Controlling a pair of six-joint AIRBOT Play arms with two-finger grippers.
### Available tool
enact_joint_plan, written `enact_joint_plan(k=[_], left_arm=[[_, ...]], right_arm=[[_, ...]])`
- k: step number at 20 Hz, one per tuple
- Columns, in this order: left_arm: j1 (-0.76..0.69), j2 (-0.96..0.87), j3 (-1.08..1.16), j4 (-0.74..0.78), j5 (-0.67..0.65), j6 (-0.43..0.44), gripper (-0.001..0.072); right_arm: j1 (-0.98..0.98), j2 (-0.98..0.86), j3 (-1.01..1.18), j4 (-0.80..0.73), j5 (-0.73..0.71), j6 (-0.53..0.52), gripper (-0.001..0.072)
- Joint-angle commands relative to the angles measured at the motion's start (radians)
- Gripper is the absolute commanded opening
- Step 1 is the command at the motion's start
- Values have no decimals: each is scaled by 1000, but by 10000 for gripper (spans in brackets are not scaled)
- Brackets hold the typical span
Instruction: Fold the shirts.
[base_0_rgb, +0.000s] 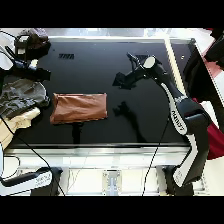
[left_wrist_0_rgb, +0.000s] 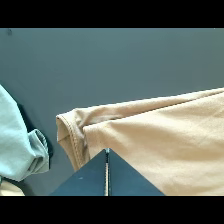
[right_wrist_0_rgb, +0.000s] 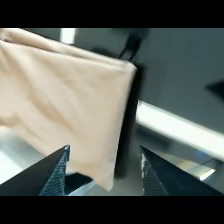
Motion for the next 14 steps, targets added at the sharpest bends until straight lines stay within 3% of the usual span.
enact_joint_plan(k=[1, 7, 14], left_arm=[[0, 0, 0, 0, 0, 0, 9], [0, 0, 0, 0, 0, 0, 9], [0, 0, 0, 0, -1, 0, 10]], right_arm=[[-35, -106, -31, 211, 79, -5, 569], [76, -226, -31, 302, 16, -46, 570], [190, -245, -29, 351, -52, -46, 547]])
